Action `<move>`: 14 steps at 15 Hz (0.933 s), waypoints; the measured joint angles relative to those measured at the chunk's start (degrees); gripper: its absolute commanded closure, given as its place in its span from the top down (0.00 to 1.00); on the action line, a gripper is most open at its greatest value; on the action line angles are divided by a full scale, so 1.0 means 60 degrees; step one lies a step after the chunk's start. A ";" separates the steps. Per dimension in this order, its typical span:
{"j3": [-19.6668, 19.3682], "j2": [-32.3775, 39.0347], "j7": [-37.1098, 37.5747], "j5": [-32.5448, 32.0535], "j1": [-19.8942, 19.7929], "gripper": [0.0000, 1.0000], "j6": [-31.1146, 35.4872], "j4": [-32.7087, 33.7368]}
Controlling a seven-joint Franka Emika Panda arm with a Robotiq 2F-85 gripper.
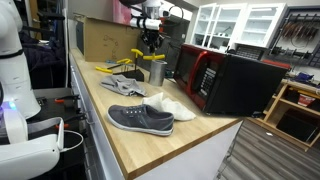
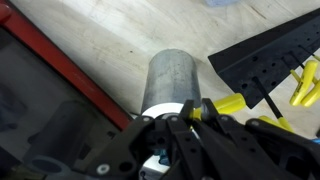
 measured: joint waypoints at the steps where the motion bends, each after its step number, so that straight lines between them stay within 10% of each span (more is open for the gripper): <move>1: 0.0000 0.0091 0.0059 0.0024 0.0003 0.04 0.0083 0.0013; 14: 0.0076 0.1003 0.0187 0.1410 -0.0004 0.04 0.0315 0.0950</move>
